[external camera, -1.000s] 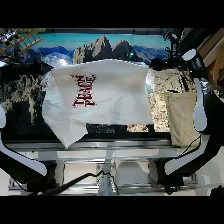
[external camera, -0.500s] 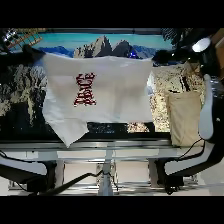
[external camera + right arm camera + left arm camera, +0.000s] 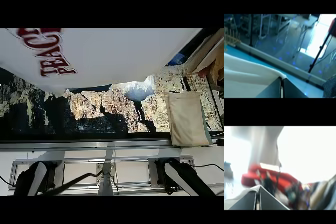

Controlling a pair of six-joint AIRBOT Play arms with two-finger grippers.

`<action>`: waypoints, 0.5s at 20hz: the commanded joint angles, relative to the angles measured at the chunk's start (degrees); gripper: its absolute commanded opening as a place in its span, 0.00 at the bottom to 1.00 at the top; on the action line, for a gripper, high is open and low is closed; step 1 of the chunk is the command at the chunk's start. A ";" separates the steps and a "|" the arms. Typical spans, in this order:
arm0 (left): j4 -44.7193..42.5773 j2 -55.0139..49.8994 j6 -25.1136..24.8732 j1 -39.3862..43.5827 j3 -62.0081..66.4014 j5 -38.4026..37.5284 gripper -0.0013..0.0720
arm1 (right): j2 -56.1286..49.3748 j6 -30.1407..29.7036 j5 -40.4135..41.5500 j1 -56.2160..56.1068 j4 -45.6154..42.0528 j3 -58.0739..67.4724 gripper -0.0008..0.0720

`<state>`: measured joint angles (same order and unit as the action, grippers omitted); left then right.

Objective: Fold the clothes and pants, and hang the long-sleeved shirts on hangers.

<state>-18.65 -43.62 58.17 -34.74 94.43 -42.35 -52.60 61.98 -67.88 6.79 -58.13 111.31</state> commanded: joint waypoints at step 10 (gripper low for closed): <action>-0.13 1.88 10.03 -2.34 -10.51 -5.77 0.02 | 2.75 0.11 0.90 -0.04 -3.48 0.66 0.03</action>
<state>-18.83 -37.98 64.66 -37.45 89.43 -40.38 -46.02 61.17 -63.53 6.79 -61.14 111.94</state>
